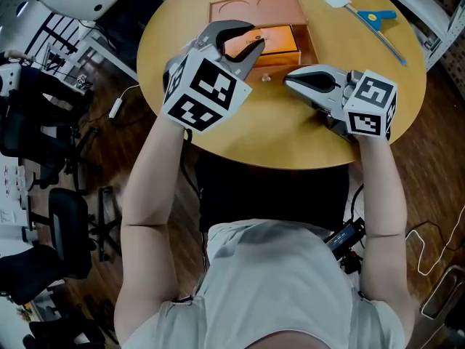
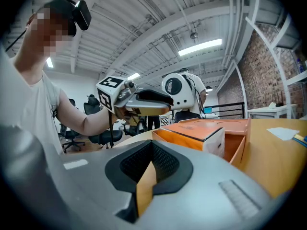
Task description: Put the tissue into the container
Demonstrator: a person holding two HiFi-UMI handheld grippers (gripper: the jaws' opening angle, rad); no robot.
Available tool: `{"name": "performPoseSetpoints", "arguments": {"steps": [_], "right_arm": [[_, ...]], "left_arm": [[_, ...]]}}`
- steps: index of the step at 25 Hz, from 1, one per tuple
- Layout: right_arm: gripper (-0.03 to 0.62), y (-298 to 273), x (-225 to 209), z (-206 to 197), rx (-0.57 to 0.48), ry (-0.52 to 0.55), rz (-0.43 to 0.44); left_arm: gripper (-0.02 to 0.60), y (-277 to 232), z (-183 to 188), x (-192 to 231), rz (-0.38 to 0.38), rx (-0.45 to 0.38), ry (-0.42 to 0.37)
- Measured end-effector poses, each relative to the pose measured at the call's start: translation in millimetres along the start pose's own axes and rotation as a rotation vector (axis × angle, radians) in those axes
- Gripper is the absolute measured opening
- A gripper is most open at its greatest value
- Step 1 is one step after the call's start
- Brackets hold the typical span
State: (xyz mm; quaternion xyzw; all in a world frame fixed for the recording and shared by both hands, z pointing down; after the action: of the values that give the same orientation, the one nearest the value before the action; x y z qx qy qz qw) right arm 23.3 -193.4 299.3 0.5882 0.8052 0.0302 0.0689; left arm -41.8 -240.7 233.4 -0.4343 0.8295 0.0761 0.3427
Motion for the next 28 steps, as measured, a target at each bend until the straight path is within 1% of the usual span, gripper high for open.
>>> {"name": "performPoseSetpoints", "arguments": {"steps": [1, 3, 5, 6, 8, 11, 13, 15, 18, 24, 28], "right_arm": [[0.002, -0.3, 0.1, 0.1, 0.000, 0.000, 0.000], [0.002, -0.5, 0.1, 0.1, 0.001, 0.000, 0.000], [0.002, -0.4, 0.0, 0.1, 0.002, 0.000, 0.000], [0.002, -0.7, 0.0, 0.2, 0.002, 0.000, -0.001], [0.002, -1.4, -0.1, 0.0, 0.001, 0.001, -0.002], [0.002, -1.2, -1.0, -0.8, 0.002, 0.001, -0.003], [0.002, -1.5, -1.2, -1.1, 0.001, 0.000, -0.003], [0.002, -1.8, -1.4, -1.3, 0.001, 0.000, -0.003], [0.002, -1.1, -1.5, -1.7, 0.001, -0.001, -0.003], [0.002, -1.2, -1.8, -1.4, 0.002, 0.001, -0.003], [0.000, -1.7, -1.7, -1.5, 0.003, 0.000, -0.003]], "left_arm": [[0.083, 7.7, 4.3, 2.4, 0.026, -0.060, 0.084], [0.002, 21.7, 7.7, 3.2, 0.066, -0.158, 0.256], [0.002, 31.0, 5.3, -2.6, 0.075, -0.227, 0.403], [0.002, 33.4, 2.6, -7.8, 0.070, -0.252, 0.461], [0.002, 34.6, -5.5, -21.0, 0.054, -0.286, 0.550], [0.002, 30.4, -19.5, -38.0, 0.029, -0.324, 0.654], [0.002, 29.7, -26.1, -40.5, 0.025, -0.355, 0.716], [0.002, 29.2, -31.3, -40.8, 0.028, -0.374, 0.744], [0.002, 27.8, -36.9, -44.6, 0.022, -0.386, 0.755], [0.002, 24.7, -40.5, -49.5, 0.011, -0.382, 0.743], [0.002, 22.2, -41.2, -53.0, -0.003, -0.361, 0.729]]}}
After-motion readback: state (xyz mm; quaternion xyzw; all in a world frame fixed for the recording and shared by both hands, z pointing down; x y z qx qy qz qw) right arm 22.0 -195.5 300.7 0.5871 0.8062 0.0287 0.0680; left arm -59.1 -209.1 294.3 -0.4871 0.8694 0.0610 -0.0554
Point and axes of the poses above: the fingertips, and each gripper's own axes: y backward along the fingers, x to its left, z out of its top, the point moved 3 cm from there along y, backward along the fingers, and after that the axes turned 14 degrees about -x, right-handed, at the moved point
